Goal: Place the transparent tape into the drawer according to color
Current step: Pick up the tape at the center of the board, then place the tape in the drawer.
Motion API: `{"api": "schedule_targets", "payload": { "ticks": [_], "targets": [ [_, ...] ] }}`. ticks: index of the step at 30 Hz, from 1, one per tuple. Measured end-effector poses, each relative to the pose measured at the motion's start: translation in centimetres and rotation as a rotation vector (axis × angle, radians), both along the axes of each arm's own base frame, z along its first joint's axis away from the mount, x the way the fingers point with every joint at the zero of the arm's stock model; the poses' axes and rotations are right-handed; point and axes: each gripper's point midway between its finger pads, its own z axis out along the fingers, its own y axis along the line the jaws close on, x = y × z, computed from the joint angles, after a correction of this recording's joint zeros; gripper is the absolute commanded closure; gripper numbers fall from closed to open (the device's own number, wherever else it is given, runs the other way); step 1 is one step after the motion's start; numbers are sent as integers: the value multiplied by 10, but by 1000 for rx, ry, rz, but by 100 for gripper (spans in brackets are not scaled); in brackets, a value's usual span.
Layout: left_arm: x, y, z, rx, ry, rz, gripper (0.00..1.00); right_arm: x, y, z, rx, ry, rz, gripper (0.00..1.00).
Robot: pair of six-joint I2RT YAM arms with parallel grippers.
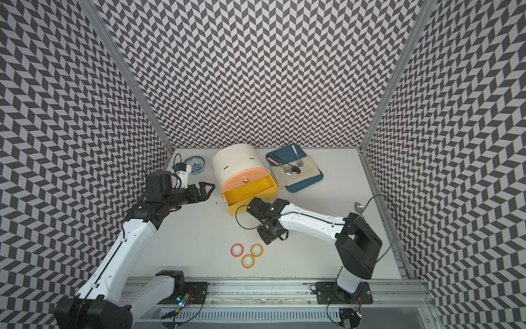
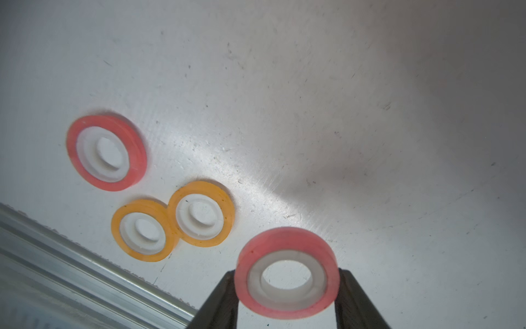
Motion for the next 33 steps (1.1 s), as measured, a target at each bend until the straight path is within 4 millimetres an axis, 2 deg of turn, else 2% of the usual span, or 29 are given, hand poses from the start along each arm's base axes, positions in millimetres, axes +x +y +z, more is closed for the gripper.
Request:
{"api": "schedule_targets", "payload": {
  "ticks": [7, 16, 21, 25, 29, 33],
  "targets": [
    [-12, 0, -13, -7, 23, -1, 0, 28, 12, 56, 91, -82, -33, 77],
    [-24, -2, -9, -40, 10, -5, 0, 67, 20, 128, 211, -203, -79, 77],
    [-35, -5, -18, -69, 31, -12, 0, 93, 22, 163, 278, -282, -116, 77],
    [-45, -7, -27, -87, 56, -12, 0, 114, 22, 168, 306, -316, -148, 77],
    [-52, -9, -31, -106, 66, -15, 0, 129, 24, 161, 320, -328, -169, 77],
    [-56, -10, -32, -124, 69, -17, 0, 134, 27, 147, 335, -327, -177, 78]
  ]
}}
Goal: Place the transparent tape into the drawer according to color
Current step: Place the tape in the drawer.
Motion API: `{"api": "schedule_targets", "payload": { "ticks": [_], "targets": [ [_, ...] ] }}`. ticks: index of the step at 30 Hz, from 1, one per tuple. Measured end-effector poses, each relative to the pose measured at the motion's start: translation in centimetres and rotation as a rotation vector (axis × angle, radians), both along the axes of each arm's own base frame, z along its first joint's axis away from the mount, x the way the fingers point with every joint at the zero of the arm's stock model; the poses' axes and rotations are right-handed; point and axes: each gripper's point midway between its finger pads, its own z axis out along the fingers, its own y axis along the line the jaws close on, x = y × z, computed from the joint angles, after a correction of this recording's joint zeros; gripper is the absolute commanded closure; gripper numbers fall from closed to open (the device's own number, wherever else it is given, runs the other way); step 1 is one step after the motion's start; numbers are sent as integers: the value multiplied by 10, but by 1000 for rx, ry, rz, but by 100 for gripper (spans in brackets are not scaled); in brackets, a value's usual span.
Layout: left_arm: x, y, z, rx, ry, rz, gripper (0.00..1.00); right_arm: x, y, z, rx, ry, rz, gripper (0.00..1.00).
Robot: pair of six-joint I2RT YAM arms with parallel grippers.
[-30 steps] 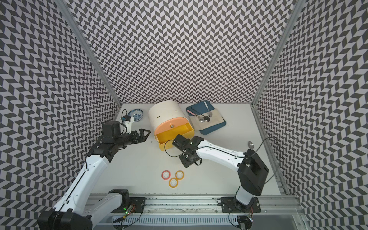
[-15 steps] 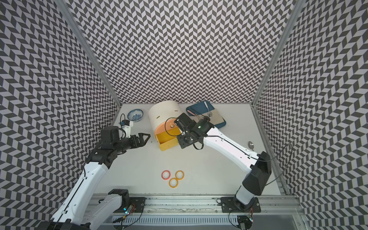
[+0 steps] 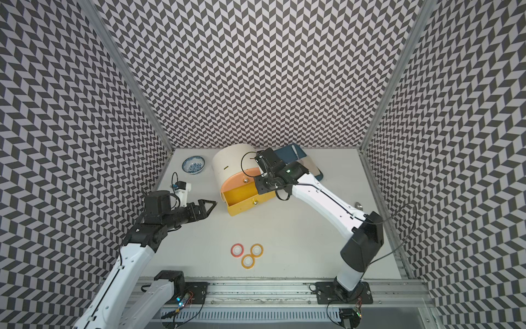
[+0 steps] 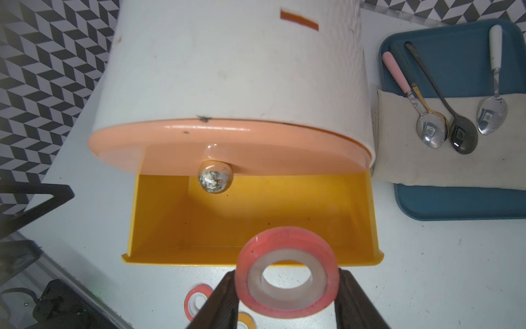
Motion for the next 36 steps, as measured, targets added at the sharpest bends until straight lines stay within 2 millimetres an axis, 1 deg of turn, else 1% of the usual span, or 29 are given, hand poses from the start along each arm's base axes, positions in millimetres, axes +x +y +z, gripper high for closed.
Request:
{"api": "schedule_targets", "payload": {
  "ticks": [3, 5, 11, 13, 17, 20, 22, 27, 32, 34, 36],
  "targets": [
    [-2, -1, 0, -9, 2, -4, 0, 1, 2, -12, 9, 9, -6, 78],
    [-3, -2, -1, -13, 7, -6, 0, 2, 4, -16, 17, 10, -7, 78],
    [-12, -4, -6, -36, 38, -2, 0, 8, 11, -17, 54, -10, -11, 76],
    [-16, -5, -10, -41, 56, -2, 0, 9, 12, -16, 61, -17, -11, 71],
    [-22, -9, -16, -47, 89, -8, 0, 9, 14, -17, 70, -19, -6, 51],
    [-26, -14, -17, -49, 99, -19, 0, 10, 15, -19, 74, -20, -4, 42],
    [-29, -17, -20, -46, 107, -25, 0, 9, 15, -20, 72, -18, -5, 39],
    [-44, -34, -32, -36, 153, -67, 0, 11, 16, -19, 77, -24, -5, 32],
    [-56, -47, -42, -18, 198, -93, 0, 10, 15, -17, 83, -30, -4, 28],
    [-59, -52, -44, -13, 207, -102, 0, 7, 13, -17, 82, -29, -4, 24],
    [-65, -59, -48, 2, 224, -122, 0, 2, 8, -16, 83, -29, -4, 18]
  ]
}}
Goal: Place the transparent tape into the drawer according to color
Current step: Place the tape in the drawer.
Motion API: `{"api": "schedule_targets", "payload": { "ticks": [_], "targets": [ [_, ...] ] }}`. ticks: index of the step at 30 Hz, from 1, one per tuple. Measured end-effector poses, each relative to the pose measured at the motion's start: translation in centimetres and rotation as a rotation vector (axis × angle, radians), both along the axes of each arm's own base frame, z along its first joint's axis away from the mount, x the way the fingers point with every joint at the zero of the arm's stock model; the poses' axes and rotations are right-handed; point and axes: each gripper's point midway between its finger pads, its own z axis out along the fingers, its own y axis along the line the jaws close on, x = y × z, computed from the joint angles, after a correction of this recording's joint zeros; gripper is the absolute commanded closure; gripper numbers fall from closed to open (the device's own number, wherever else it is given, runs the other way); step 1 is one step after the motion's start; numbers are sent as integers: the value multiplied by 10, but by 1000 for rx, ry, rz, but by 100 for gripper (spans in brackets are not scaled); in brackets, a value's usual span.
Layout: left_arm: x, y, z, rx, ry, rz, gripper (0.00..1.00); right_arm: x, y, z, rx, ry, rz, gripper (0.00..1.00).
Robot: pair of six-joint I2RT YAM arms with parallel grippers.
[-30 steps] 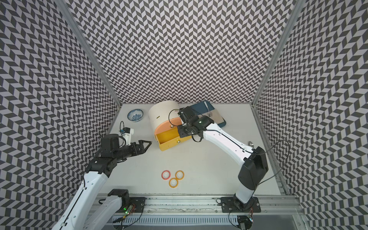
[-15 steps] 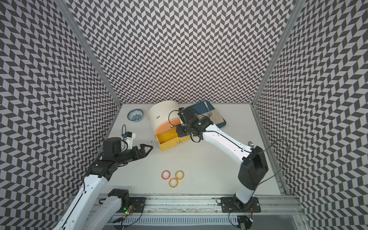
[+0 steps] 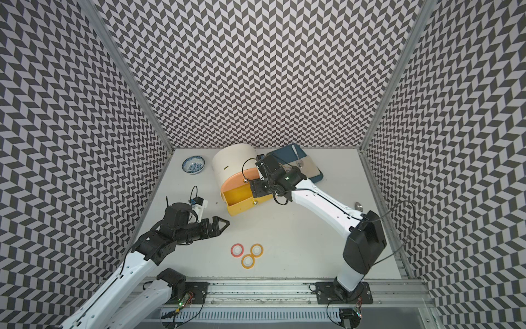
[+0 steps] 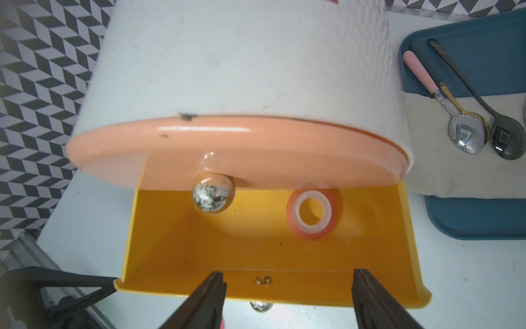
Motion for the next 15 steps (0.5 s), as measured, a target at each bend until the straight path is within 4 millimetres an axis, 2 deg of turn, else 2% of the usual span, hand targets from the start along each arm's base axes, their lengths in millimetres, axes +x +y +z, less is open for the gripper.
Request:
{"api": "schedule_targets", "payload": {
  "ticks": [7, 15],
  "targets": [
    [-28, -26, -27, 98, 87, -109, 0, -28, -26, -3, 5, 16, 14, 0],
    [-61, -47, -76, 297, 216, -222, 0, -58, -50, -33, -12, 95, 31, 0]
  ]
}}
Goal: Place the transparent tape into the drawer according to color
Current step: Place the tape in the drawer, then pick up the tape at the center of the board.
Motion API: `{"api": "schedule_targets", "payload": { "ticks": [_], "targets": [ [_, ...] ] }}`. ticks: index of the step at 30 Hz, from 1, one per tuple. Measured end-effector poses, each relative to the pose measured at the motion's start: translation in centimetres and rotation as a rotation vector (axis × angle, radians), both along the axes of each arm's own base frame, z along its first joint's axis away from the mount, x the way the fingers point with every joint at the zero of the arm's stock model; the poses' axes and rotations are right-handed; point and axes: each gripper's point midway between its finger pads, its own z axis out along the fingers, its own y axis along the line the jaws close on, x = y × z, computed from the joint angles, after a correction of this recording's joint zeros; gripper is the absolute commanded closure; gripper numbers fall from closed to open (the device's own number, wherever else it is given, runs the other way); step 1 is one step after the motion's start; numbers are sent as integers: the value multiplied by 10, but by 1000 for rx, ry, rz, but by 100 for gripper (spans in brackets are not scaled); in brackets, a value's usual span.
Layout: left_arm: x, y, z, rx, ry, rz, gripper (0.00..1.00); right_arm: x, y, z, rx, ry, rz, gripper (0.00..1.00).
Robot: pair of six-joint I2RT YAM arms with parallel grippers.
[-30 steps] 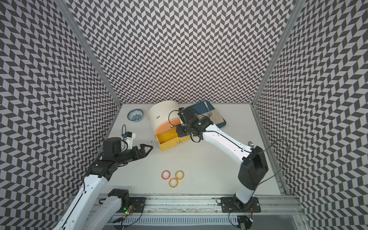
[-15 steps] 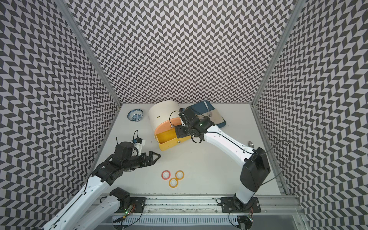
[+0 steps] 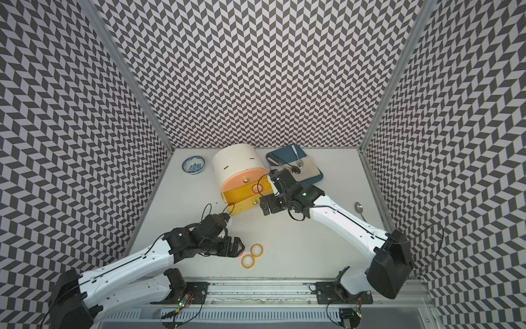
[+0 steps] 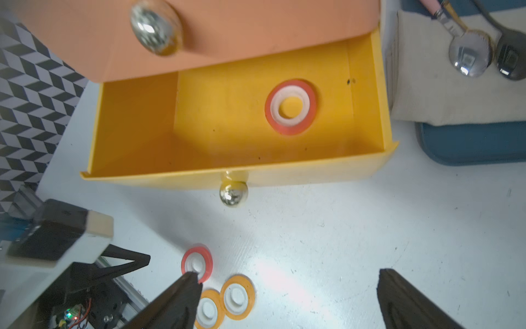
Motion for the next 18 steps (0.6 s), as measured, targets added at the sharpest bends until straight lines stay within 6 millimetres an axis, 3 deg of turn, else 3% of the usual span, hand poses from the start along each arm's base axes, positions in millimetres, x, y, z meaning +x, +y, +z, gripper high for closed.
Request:
{"api": "schedule_targets", "payload": {
  "ticks": [6, 13, 18],
  "targets": [
    [-3, -4, -32, 171, 39, -35, 4, -7, -11, 0, 14, 6, -7, 0],
    [19, -11, -20, 203, -38, -6, 10, -8, -21, 1, 34, 5, -23, 0],
    [23, -10, -29, 253, -36, -11, 17, -10, -25, -7, 30, 26, -25, 0]
  ]
}}
